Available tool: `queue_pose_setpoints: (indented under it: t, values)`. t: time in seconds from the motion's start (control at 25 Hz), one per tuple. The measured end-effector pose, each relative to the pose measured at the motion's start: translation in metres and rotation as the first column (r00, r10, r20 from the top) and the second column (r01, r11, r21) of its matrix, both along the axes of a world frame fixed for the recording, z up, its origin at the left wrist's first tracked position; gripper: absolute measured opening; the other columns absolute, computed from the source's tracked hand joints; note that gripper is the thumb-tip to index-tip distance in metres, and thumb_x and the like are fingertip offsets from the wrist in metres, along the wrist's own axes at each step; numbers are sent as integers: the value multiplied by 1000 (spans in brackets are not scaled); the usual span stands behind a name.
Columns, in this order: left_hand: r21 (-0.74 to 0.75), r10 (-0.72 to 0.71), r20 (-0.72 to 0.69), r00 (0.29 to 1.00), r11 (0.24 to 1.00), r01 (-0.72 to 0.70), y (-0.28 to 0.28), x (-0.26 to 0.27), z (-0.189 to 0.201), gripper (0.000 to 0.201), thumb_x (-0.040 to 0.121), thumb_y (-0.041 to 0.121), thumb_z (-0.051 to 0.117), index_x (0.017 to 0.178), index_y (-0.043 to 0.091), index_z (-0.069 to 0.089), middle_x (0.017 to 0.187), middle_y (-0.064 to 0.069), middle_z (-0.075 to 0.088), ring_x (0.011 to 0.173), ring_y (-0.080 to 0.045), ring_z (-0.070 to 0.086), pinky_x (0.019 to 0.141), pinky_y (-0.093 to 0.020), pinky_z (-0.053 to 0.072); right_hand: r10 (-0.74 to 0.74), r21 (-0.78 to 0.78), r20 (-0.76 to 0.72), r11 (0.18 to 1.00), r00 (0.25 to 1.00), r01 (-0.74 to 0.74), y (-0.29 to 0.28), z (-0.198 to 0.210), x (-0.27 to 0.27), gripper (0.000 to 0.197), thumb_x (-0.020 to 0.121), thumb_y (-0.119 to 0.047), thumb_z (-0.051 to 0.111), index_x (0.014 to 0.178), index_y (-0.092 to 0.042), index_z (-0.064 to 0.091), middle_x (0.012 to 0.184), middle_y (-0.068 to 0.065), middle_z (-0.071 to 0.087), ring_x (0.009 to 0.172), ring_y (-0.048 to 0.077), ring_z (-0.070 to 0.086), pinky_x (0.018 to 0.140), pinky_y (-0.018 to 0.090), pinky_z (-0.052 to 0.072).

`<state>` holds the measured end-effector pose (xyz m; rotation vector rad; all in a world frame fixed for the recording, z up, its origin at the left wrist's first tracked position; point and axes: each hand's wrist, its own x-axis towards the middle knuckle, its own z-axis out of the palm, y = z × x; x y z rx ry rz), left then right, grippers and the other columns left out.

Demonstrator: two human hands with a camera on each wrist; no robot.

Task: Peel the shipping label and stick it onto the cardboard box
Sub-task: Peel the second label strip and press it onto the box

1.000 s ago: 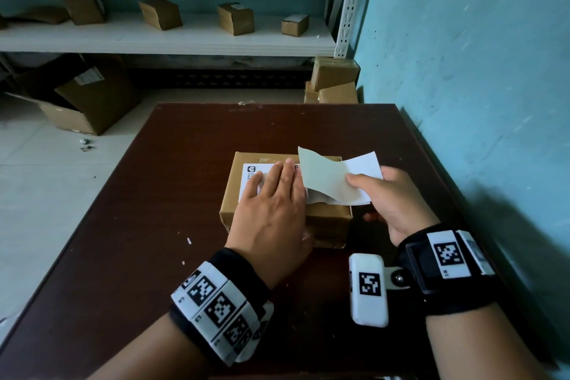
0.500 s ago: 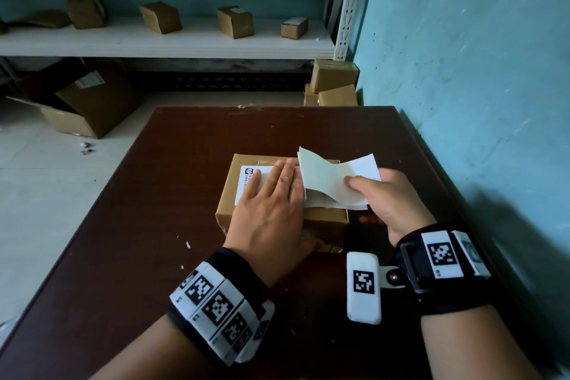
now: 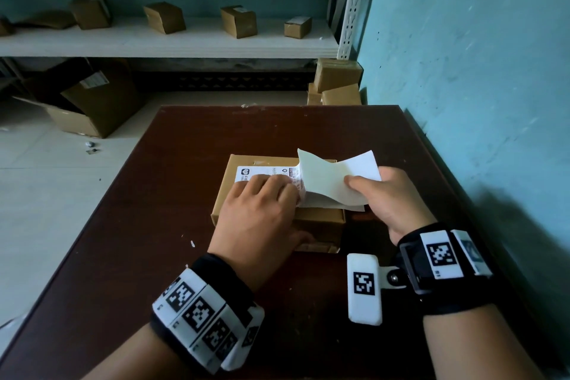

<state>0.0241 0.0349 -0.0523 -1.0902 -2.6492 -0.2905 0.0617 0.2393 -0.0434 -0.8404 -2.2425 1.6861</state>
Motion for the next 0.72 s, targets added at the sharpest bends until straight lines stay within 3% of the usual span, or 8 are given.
queue_pose_setpoints:
  t: [0.12,0.24,0.32,0.4,0.52,0.6,0.64,0.72]
  values:
    - [-43,-12,35,999,999,13,-3,-5,4,66,63,73,67,108,26,58,119,7,60,111,-21,56,92,-39,48,9,18,5,1000,1000,-9,0,-1,0,4,89,-23,67,86,-24,67,95,-4,72,91,14,67,82,38,55]
    - [-157,50,101,994,987,-34,-7,-13,8,101,64,84,51,144,25,37,144,4,41,129,-22,40,109,-40,34,20,14,2,1000,1000,-20,-2,0,-1,5,89,-22,67,84,-25,67,94,-4,73,90,15,68,80,40,59]
    - [-192,76,99,992,980,-56,-7,-14,6,105,69,82,51,153,26,24,154,3,29,136,-26,31,111,-42,29,23,24,4,999,1000,-23,-3,1,-2,6,88,-22,67,84,-25,66,94,-3,73,91,17,69,81,44,61]
    - [-174,92,103,990,982,-73,-5,-11,6,98,69,77,61,149,28,35,152,5,38,135,-27,34,108,-42,33,23,35,3,999,1000,-23,-4,2,-2,6,89,-21,66,85,-25,66,95,-2,73,92,18,69,80,44,61]
    - [-15,37,21,999,999,-36,-7,-10,2,68,62,56,82,121,25,66,126,4,64,118,-27,53,92,-44,47,31,-7,7,999,999,-31,-4,5,-1,6,92,-19,65,91,-26,65,97,-2,71,90,17,67,66,37,62]
    - [87,0,-42,999,996,4,-12,-13,-1,52,63,47,85,108,25,72,116,3,66,111,-26,58,87,-43,48,39,7,25,999,999,-39,-4,6,-1,7,93,-21,64,100,-23,63,99,-3,68,89,14,65,62,33,59]
    - [95,-27,-35,999,995,31,-13,-16,1,54,64,50,83,110,25,70,117,3,64,113,-25,57,89,-41,47,47,42,34,998,998,-49,-3,6,-1,10,93,-22,64,103,-23,63,98,-4,68,88,12,64,62,31,58]
    - [7,-57,44,997,998,57,-13,-19,5,81,67,64,73,133,22,55,138,2,53,132,-23,47,108,-40,39,65,97,50,993,997,-70,-3,6,-2,13,93,-25,64,107,-25,62,98,-6,67,87,9,63,59,27,55]
